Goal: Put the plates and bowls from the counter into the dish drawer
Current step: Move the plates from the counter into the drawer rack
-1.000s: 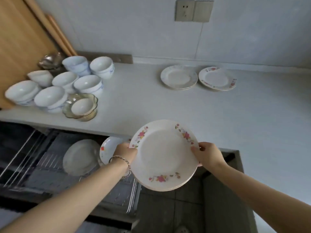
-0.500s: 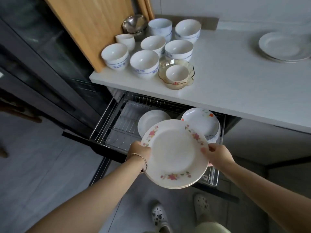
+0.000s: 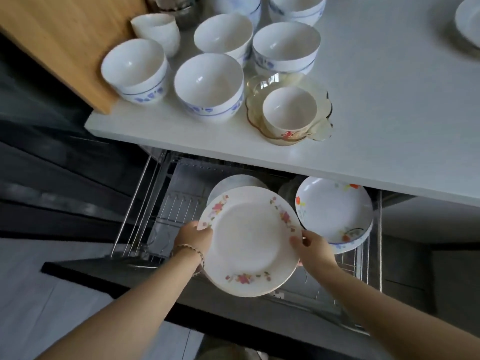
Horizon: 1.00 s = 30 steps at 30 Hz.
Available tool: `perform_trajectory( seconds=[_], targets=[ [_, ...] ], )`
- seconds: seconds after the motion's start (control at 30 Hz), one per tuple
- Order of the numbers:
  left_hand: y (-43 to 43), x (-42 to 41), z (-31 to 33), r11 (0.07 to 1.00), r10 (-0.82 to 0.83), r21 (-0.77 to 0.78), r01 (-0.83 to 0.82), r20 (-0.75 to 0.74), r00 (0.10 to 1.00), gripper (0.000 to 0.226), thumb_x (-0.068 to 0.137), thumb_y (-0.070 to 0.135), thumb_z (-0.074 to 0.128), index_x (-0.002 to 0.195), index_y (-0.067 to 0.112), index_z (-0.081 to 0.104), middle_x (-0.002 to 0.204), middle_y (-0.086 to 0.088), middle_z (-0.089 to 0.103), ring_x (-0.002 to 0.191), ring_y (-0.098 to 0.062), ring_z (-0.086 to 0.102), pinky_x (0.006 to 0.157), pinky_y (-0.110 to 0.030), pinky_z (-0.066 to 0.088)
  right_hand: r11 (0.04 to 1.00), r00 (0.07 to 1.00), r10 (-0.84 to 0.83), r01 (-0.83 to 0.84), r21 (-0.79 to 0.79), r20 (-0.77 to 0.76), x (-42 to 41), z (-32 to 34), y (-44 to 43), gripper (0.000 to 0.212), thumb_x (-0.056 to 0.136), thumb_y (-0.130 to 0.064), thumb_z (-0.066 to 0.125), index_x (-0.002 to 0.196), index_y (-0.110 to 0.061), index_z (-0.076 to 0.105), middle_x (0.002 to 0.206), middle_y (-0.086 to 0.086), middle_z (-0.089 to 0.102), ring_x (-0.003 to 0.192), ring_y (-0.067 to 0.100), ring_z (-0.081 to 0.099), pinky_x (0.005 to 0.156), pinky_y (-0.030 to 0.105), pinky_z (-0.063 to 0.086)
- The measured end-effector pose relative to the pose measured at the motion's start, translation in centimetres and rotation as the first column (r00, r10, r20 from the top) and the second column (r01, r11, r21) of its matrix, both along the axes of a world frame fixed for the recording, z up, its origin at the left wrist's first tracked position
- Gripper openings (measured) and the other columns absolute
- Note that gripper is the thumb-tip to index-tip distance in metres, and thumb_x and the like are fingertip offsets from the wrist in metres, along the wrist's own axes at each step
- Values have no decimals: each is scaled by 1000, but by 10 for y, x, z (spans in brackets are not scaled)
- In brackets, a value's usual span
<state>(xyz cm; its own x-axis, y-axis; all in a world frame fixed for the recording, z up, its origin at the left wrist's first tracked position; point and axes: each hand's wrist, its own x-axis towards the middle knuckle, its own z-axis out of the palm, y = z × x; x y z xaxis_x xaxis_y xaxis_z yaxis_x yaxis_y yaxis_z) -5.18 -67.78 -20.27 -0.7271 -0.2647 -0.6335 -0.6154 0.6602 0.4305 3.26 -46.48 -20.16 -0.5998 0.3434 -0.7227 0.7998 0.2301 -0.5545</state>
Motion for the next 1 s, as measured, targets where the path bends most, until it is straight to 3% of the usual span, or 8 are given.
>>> perform_trajectory(
  seconds=[0.1, 0.2, 0.3, 0.4, 0.57, 0.77, 0.87, 1.0],
  targets=[
    [-6, -35, -38, 999, -45, 24, 44, 19, 999, 34, 81, 13, 49, 113, 11, 61, 100, -10, 69, 75, -23, 60, 52, -21, 41, 996, 996, -86, 87, -24, 35, -23, -36, -15, 26, 93, -15, 45, 113, -12, 61, 74, -1, 58, 64, 12, 51, 55, 23, 39],
    [-9, -66, -74, 996, -85, 33, 84, 38, 996, 32, 81, 12, 51, 112, 15, 61, 98, -7, 68, 77, -24, 61, 52, -21, 40, 987, 985, -152, 156, -35, 87, -44, -73, -30, 34, 90, -6, 44, 121, -15, 55, 79, 3, 56, 61, 10, 46, 52, 22, 35],
    [-8, -94, -107, 990, -135, 44, 132, 58, 989, 34, 80, 12, 52, 113, 14, 61, 99, -5, 66, 79, -25, 60, 55, -22, 40, 971, 963, -234, 238, -20, 133, -62, -109, -46, 37, 88, -5, 44, 123, -12, 54, 86, 9, 58, 72, 22, 50, 65, 28, 42],
    [-7, -121, -136, 981, -186, 66, 181, 78, 979, 37, 77, 13, 53, 113, 13, 61, 101, -6, 66, 83, -26, 59, 66, -25, 41, 949, 931, -314, 313, 31, 186, -76, -140, -61, 44, 86, -6, 44, 128, -17, 53, 110, 16, 64, 89, 28, 57, 76, 34, 45],
    [3, -147, -166, 949, -312, 79, 304, 121, 942, 38, 78, 15, 56, 115, 14, 56, 115, -11, 62, 90, -29, 58, 69, -29, 43, 904, 860, -426, 399, 152, 279, -89, -170, -83, 46, 91, -9, 40, 134, -22, 47, 129, 21, 52, 110, 36, 55, 92, 35, 44],
    [10, -152, -178, 927, -373, 13, 375, 139, 917, 47, 78, 15, 54, 124, 14, 44, 131, -11, 34, 100, -30, 52, 84, -30, 43, 831, 809, -548, 499, 244, 212, -99, -176, -95, 45, 91, -1, 37, 131, -19, 50, 117, 17, 64, 108, 33, 58, 82, 30, 44],
    [7, -152, -180, 915, -403, 41, 402, 142, 904, 41, 73, 16, 57, 113, 9, 50, 129, -13, 40, 96, -29, 55, 89, -34, 49, 808, 794, -576, 515, 286, 195, -103, -176, -96, 47, 90, -1, 39, 132, -20, 48, 117, 17, 64, 109, 35, 58, 82, 32, 44],
    [8, -149, -177, 925, -375, 128, 358, 163, 912, 62, 59, 25, 57, 120, 12, 47, 126, -14, 49, 109, -34, 55, 91, -44, 51, 779, 770, -614, 556, 290, 171, -100, -181, -99, 49, 87, 1, 39, 128, -22, 51, 115, 16, 65, 103, 35, 60, 75, 30, 40]
  ],
)
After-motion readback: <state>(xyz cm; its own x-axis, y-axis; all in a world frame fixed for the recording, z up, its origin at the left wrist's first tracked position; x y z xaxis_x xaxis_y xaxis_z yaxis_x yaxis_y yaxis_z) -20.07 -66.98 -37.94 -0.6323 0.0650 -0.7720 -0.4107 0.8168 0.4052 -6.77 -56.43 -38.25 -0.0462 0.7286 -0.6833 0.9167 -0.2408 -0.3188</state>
